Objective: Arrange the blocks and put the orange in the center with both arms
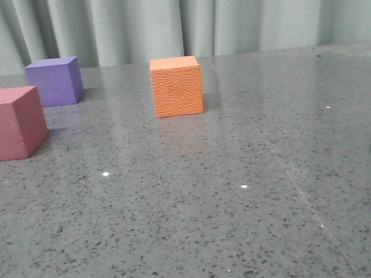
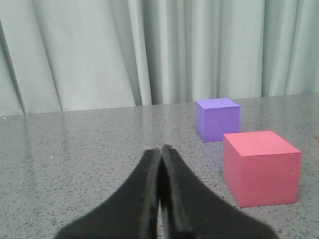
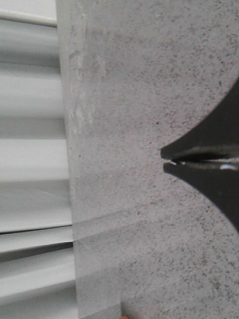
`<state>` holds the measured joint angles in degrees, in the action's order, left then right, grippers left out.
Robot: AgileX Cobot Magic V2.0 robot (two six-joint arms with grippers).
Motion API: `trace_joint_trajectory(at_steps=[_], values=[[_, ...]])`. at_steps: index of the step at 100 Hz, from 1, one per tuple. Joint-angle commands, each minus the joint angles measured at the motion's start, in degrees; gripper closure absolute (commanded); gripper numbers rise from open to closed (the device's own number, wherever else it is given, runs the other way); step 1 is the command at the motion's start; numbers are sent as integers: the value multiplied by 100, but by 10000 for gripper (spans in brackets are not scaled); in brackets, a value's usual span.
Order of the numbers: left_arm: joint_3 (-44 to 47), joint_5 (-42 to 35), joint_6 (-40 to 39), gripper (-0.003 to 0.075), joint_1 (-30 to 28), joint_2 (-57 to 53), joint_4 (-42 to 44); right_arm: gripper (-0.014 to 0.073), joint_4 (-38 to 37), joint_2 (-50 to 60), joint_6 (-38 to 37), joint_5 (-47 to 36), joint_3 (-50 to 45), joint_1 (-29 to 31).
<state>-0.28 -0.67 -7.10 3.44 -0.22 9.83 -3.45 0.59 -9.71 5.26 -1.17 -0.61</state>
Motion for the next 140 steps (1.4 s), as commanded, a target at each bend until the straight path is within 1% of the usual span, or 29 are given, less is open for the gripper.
trace_joint_trajectory(at_steps=[1, 122, 130, 135, 140], values=[[316, -423, -23, 739, -6, -186, -49, 661, 27, 54, 74, -557, 34, 36], [316, -423, -23, 739, -6, -186, -49, 661, 27, 54, 74, -564, 36, 36], [316, -636, -23, 739, -6, -186, -49, 661, 27, 54, 74, -564, 36, 36], [275, -910, -25, 739, -6, -186, -194, 661, 27, 54, 74, -564, 36, 36], [187, -984, -25, 739, -6, -186, -301, 661, 27, 54, 74, -564, 36, 36]])
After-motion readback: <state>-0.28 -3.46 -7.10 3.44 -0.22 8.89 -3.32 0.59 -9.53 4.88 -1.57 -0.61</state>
